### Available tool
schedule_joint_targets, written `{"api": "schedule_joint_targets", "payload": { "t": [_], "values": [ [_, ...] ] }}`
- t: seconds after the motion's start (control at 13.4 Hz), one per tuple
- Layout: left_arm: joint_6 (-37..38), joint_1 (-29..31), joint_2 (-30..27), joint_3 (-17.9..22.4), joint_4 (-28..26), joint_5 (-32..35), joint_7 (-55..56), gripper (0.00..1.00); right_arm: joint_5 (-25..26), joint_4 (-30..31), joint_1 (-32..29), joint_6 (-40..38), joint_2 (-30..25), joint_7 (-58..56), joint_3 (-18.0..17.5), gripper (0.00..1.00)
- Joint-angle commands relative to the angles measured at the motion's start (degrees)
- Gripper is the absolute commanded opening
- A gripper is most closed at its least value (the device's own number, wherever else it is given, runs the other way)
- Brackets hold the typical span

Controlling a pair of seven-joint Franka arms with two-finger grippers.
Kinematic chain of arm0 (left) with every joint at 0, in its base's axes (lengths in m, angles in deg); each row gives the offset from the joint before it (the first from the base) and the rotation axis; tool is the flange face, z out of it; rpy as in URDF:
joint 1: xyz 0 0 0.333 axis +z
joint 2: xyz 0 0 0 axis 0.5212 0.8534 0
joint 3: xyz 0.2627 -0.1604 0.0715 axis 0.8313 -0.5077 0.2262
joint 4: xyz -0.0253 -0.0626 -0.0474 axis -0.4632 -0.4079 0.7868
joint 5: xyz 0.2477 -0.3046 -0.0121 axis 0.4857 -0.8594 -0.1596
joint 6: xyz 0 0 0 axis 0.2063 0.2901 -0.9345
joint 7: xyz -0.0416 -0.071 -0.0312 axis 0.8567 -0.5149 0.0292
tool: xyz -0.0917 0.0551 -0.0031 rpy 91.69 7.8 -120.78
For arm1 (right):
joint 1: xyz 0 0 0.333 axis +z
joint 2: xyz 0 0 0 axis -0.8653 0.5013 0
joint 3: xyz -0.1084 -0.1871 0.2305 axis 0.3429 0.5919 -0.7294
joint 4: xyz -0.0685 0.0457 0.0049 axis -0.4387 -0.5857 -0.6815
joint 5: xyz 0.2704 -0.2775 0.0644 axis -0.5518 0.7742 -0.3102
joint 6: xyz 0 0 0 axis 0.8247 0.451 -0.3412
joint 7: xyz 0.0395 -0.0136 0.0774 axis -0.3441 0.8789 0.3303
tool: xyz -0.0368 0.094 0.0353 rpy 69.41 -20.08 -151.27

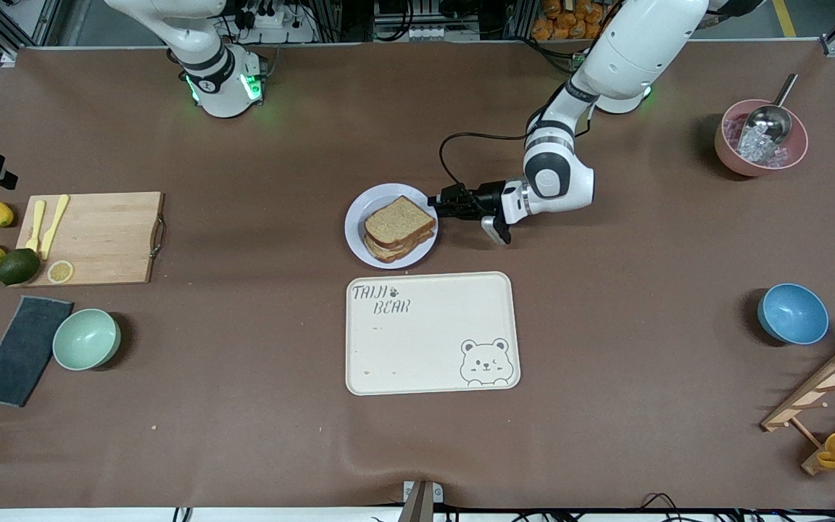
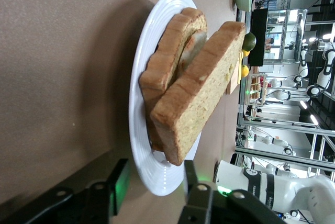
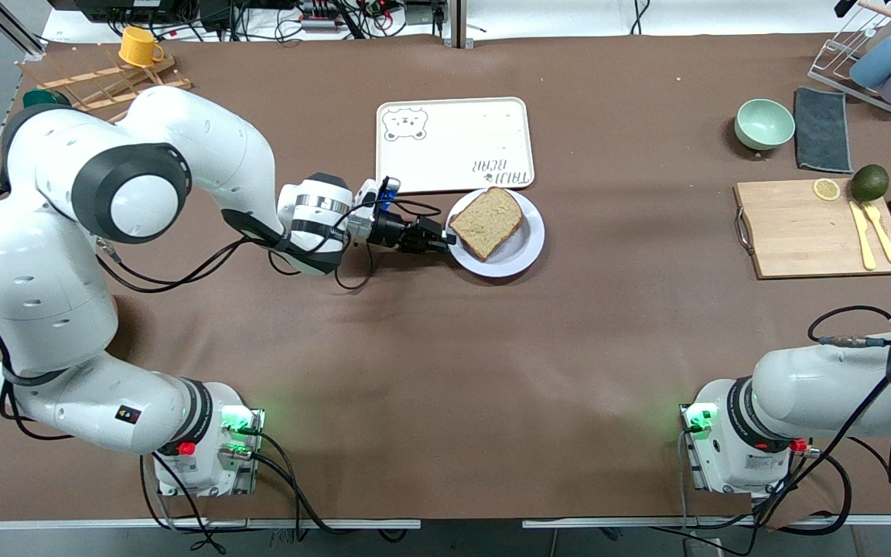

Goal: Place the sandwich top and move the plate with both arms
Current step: 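Close the left gripper on the plate rim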

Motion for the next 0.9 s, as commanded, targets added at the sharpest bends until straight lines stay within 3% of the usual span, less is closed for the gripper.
{"api": "schedule_joint_targets", "payload": {
  "t": [0.0, 0.45, 0.82],
  "values": [
    [-0.3, 0.1, 1.9, -0.7, 0.2, -2.0, -4.1, 0.44, 0.9, -0.5, 0.1, -0.2, -0.1, -0.2, -0.2, 1.0],
    [-0.1, -0.3, 5.4, -0.7, 2.8, -4.9, -6.0, 0.38, 0.9, -0.5, 0.2, -0.2, -0.1, -0.2, -0.2, 1.0],
    [0.1, -1.1, 6.6, -0.8, 4.7, -8.4, -6.0, 0.24, 0.9, -0.5, 0.2, -0.1, -0.1, -0.2, -0.4, 1.0]
  ]
}}
